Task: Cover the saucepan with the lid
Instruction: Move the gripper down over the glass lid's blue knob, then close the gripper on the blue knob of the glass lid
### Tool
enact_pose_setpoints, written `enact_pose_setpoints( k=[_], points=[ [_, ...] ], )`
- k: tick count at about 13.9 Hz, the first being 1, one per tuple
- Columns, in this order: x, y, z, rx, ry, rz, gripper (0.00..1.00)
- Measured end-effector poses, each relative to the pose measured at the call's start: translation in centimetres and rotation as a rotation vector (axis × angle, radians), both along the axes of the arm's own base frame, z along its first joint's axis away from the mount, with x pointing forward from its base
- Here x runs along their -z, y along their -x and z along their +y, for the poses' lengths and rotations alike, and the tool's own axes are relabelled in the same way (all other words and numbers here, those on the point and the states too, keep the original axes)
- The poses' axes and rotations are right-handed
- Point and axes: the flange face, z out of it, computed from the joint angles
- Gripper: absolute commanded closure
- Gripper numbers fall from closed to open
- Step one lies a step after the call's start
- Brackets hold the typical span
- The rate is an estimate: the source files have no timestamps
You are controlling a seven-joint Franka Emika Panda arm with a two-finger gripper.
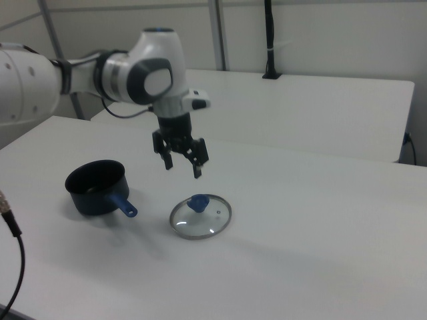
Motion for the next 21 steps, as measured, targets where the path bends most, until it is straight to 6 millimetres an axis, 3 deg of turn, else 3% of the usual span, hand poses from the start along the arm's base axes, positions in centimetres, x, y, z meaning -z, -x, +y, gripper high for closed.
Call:
enact_pose_setpoints(
  k=[4,7,9,11,12,16,18,21],
  points=[
    [7.6,-2.6,-0.2,-0.003,0.01,-0.003,0.0],
    [10.6,-3.2,-0.3,-0.004,0.012,0.008,0.0],
    [10.9,-3.3,-0.3,-0.006,0.014,0.012,0.04],
    [10.8,-3.3,-0.3,-0.006,0.015,0.011,0.24],
    [10.9,-3.3,-0.3,-0.008,0.017,0.013,0.27],
    [10.9,-3.3,-0.3,-0.01,0.018,0.013,0.53],
    [10.9,-3.3,-0.2,-0.01,0.019,0.012,0.62],
    [10.8,-3.2,-0.2,-0.01,0.018,0.017,0.66]
  ],
)
